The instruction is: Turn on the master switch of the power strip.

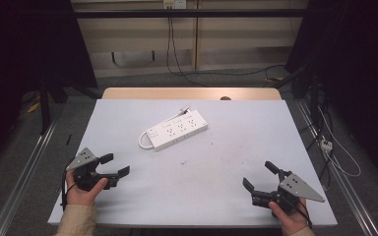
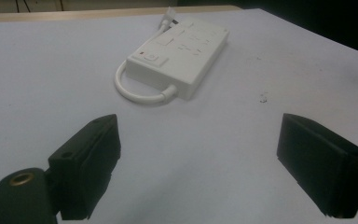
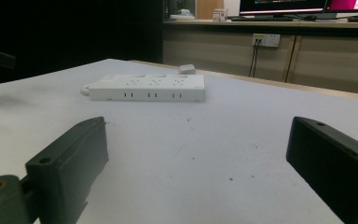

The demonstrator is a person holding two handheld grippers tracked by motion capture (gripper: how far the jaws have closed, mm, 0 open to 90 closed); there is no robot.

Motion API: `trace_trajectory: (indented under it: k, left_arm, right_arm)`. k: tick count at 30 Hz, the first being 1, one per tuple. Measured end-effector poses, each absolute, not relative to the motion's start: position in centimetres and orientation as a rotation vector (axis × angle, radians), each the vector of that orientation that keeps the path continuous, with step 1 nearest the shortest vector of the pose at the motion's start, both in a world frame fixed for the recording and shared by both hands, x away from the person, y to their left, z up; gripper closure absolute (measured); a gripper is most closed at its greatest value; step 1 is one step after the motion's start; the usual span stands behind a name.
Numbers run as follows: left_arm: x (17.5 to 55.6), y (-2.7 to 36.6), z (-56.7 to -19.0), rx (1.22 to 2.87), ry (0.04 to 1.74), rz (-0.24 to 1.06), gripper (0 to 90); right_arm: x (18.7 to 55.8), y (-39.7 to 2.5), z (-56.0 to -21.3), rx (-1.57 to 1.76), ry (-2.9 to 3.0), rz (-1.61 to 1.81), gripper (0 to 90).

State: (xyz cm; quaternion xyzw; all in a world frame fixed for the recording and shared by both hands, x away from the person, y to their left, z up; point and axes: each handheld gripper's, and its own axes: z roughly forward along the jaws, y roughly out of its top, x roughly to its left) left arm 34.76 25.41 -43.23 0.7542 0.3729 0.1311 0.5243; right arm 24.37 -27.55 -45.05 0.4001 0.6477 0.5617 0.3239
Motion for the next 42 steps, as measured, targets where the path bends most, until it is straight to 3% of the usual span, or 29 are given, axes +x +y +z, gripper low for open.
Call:
trace_trajectory:
  k: [42]
  left_arm:
    - [34.0,27.0,-43.9,1.809,0.928,0.341,7.6]
  right_arm:
    - [24.3,-27.7,-45.1,1.059,1.702,1.47,4.9]
